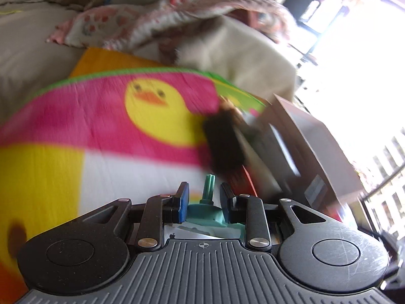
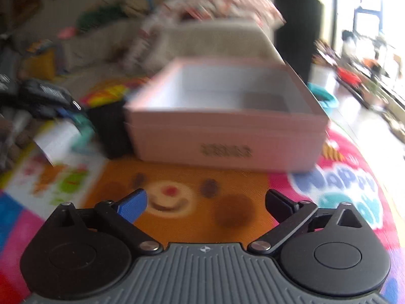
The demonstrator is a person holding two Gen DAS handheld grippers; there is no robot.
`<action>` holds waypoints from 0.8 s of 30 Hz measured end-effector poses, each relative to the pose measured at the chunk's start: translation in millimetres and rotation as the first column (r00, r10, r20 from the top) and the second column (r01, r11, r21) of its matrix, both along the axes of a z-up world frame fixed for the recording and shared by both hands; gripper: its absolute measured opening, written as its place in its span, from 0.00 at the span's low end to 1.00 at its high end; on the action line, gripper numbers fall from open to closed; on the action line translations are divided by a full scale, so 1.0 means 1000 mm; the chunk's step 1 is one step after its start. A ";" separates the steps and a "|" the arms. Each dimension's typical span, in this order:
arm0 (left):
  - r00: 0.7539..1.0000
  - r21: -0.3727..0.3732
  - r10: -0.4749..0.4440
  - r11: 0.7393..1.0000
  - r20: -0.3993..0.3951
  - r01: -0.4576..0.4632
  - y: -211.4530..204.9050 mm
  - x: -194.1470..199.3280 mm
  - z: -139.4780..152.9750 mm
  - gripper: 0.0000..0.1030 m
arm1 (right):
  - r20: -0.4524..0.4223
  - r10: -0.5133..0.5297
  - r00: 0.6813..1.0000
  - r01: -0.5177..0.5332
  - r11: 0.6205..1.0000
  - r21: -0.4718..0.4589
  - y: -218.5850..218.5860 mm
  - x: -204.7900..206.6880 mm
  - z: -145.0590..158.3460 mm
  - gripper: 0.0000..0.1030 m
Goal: Organize rigid objects
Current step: 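Move left gripper to the small white box while right gripper approaches the black nozzle, then grasp the white box with left gripper while right gripper grasps the black nozzle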
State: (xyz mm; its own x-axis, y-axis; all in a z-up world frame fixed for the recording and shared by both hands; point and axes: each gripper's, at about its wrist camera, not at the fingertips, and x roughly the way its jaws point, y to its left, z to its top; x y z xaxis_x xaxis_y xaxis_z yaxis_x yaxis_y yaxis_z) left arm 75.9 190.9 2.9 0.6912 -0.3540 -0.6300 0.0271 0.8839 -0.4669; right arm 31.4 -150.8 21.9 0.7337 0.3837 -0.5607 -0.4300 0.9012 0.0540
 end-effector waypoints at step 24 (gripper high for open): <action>0.993 -0.019 -0.002 1.000 0.118 0.005 0.004 -0.139 -0.004 0.40 | 0.104 0.249 0.963 -0.206 0.928 -0.310 0.127 -0.003 0.023 0.23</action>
